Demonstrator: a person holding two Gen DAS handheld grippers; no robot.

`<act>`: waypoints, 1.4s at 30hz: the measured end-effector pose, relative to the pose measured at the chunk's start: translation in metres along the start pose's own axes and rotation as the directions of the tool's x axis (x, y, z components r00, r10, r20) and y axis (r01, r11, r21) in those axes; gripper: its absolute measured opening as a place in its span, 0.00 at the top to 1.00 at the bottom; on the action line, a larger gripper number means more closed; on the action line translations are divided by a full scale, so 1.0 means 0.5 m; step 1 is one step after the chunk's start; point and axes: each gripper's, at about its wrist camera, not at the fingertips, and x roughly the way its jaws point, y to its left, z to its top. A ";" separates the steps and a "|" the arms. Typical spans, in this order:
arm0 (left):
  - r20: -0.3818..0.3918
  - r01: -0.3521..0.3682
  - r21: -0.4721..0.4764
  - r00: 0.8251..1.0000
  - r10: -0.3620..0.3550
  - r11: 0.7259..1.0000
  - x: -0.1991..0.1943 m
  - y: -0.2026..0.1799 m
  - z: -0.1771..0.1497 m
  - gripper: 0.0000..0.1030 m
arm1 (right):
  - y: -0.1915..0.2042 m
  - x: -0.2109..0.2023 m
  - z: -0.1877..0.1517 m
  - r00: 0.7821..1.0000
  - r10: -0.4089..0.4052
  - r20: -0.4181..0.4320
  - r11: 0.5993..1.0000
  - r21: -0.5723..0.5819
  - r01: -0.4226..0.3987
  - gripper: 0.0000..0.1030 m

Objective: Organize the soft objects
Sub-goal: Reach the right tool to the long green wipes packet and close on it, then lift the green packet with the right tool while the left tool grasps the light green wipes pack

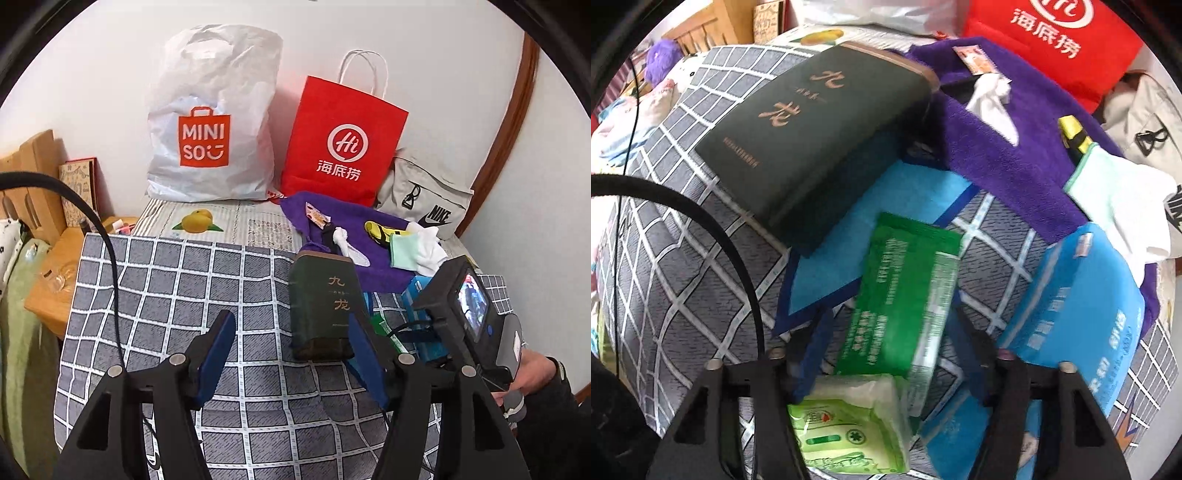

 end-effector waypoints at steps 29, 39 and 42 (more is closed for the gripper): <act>-0.146 0.030 0.075 0.989 -0.019 0.997 0.075 -0.053 -0.056 0.40 | -0.109 -0.185 -0.057 0.928 0.196 0.317 0.946 0.188 -0.264 0.80; -0.232 0.171 0.230 0.966 -0.117 0.958 0.102 -0.178 -0.109 0.40 | -0.179 -0.328 -0.156 0.870 0.105 0.482 0.937 0.245 -0.249 0.80; -0.263 0.226 0.304 0.954 -0.147 0.926 0.123 -0.235 -0.133 0.40 | -0.209 -0.352 -0.213 0.858 0.053 0.511 0.928 0.292 -0.231 0.80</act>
